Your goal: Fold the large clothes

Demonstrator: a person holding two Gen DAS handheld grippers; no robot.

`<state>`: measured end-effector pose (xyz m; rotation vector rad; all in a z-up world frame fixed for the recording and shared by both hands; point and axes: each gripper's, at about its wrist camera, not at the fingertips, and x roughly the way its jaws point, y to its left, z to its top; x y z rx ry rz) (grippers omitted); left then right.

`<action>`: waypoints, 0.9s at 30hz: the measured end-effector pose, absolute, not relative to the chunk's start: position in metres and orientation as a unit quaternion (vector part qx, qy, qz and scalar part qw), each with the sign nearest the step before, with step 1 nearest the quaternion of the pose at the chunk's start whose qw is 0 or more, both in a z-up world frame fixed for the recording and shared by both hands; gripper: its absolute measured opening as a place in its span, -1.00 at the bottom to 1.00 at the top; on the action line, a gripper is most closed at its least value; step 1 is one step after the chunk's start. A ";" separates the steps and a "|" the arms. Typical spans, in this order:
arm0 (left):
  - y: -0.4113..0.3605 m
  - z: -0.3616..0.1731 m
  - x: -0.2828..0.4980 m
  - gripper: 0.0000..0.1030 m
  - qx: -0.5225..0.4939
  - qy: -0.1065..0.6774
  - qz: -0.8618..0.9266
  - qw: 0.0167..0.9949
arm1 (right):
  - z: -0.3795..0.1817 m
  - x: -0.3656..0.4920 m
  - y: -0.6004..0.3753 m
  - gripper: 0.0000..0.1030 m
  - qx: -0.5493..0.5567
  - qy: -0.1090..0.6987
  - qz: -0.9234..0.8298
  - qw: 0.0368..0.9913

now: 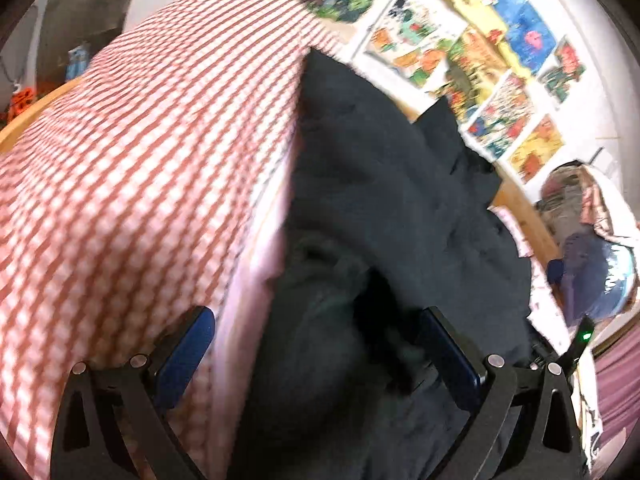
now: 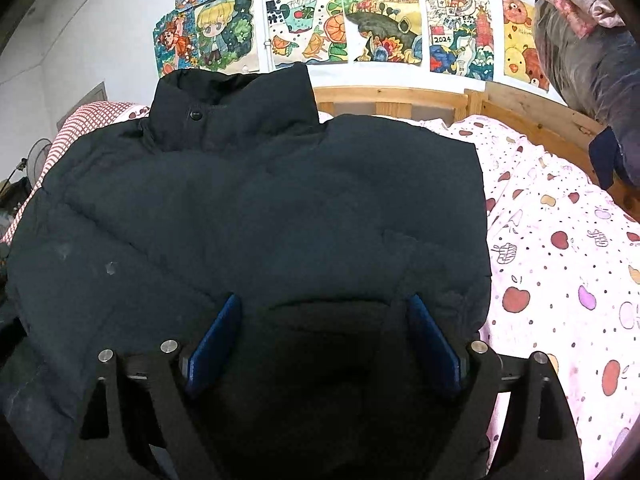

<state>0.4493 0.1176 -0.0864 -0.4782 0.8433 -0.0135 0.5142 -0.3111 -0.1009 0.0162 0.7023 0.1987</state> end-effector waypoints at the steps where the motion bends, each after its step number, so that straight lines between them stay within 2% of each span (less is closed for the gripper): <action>1: 0.117 -0.090 0.449 0.98 -0.225 0.419 0.000 0.880 | -0.100 0.513 -0.311 0.66 0.007 0.342 0.096 0.935; 5: 0.117 -0.099 0.437 0.96 -0.197 0.431 0.015 0.880 | -0.099 0.509 -0.311 0.73 0.005 0.339 0.088 0.936; 9: 0.100 -0.098 0.436 0.69 -0.161 0.430 0.044 0.887 | -0.096 0.500 -0.313 0.79 0.002 0.335 0.075 0.939; 10: 0.099 -0.098 0.434 0.68 -0.161 0.428 0.045 0.888 | -0.095 0.498 -0.314 0.82 0.002 0.335 0.072 0.940; 16: 0.115 -0.083 0.418 0.69 -0.158 0.429 0.053 0.888 | -0.092 0.489 -0.327 0.97 0.026 0.340 0.059 0.938; 23: 0.124 -0.077 0.396 0.70 -0.159 0.444 0.051 0.880 | -0.113 0.488 -0.369 0.97 0.147 0.372 0.058 0.915; 27: 0.124 -0.077 0.382 0.70 -0.159 0.447 0.049 0.879 | -0.115 0.479 -0.376 0.97 0.173 0.363 0.054 0.914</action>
